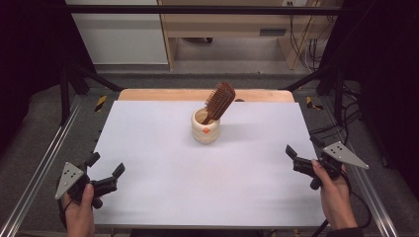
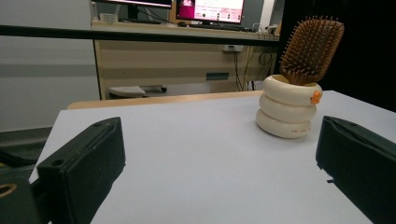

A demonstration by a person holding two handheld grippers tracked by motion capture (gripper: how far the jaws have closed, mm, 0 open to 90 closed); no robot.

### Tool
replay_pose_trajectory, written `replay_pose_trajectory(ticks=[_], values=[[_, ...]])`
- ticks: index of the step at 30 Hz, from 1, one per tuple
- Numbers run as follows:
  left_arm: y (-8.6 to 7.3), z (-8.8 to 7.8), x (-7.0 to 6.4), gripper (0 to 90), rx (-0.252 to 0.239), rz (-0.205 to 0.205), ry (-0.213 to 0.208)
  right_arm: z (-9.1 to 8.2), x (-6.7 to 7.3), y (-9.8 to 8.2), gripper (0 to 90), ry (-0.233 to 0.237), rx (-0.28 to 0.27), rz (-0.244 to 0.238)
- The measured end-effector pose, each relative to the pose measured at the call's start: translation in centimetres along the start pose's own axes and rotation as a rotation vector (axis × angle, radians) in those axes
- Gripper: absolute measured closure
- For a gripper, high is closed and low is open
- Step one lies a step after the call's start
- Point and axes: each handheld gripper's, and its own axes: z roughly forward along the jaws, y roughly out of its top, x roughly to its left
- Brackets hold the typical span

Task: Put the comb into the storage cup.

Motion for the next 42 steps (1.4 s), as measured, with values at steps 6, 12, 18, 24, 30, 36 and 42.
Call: replay_pose_trajectory(ticks=[6, 12, 18, 24, 30, 36, 42], values=[[0.0, 0.0, 0.0, 1.6, 0.0, 0.001, -0.001, -0.1, 0.0, -1.3, 5.0, 0.007, 0.02, 0.009], [0.0, 0.0, -0.1, 1.6, 0.001, 0.003, -0.001, -0.1, 0.2, -2.2, 5.3, 0.018, 0.03, 0.013], [0.0, 0.0, -0.1, 1.6, 0.001, 0.004, -0.001, 0.1, 0.7, -2.9, 5.2, 0.038, 0.032, 0.015], [0.1, 0.0, -0.1, 1.6, -0.008, 0.006, -0.006, 0.4, 1.2, -3.4, 4.6, 0.064, 0.041, 0.019], [0.1, -0.1, -0.2, 1.5, -0.016, 0.012, -0.014, 0.8, 1.8, -4.0, 4.3, 0.086, 0.058, 0.016], [0.2, -0.1, -0.2, 1.6, -0.02, 0.023, -0.011, 1.2, 2.4, -4.5, 4.1, 0.104, 0.07, 0.008], [0.2, -0.1, -0.3, 1.6, -0.031, 0.025, -0.027, 1.7, 3.1, -4.9, 4.0, 0.116, 0.078, 0.002]])
